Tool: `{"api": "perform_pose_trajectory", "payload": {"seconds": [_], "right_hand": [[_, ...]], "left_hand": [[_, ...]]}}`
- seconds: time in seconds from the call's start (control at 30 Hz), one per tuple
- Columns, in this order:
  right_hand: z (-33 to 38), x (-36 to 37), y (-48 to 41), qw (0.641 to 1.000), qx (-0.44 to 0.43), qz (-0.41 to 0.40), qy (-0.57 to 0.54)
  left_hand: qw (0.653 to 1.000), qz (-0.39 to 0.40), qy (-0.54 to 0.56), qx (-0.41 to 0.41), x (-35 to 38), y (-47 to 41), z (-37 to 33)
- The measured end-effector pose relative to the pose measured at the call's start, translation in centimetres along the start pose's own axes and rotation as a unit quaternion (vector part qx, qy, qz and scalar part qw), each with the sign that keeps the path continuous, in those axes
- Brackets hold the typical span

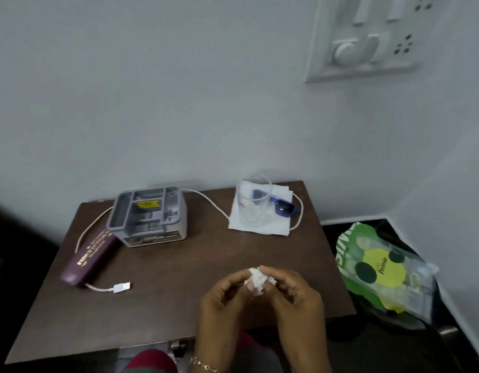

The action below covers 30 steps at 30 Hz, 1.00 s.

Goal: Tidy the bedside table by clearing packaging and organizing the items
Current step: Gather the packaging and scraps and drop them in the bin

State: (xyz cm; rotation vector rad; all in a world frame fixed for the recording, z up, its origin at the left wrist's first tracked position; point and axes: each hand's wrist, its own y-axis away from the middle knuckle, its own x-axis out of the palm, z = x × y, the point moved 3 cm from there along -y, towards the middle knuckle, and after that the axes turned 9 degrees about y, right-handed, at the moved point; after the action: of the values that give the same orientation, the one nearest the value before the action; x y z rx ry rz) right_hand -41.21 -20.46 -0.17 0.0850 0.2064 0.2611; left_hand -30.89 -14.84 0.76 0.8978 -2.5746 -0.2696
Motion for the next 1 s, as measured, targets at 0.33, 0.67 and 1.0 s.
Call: {"api": "perform_pose_trajectory", "payload": {"seconds": [0.33, 0.67, 1.0], "right_hand": [[-3.7, -11.0, -2.2, 0.986, 0.053, -0.160, -0.009], [-14.9, -22.8, -9.8, 0.943, 0.105, -0.272, 0.163], [-20.0, -24.0, -9.8, 0.925, 0.130, -0.258, 0.245]], "left_hand": [[0.990, 0.088, -0.058, -0.093, 11.7, -2.0, 6.2], [0.935, 0.238, -0.253, -0.072, 21.8, -6.5, 14.7], [0.943, 0.212, -0.233, -0.102, 19.7, -6.7, 15.8]]}}
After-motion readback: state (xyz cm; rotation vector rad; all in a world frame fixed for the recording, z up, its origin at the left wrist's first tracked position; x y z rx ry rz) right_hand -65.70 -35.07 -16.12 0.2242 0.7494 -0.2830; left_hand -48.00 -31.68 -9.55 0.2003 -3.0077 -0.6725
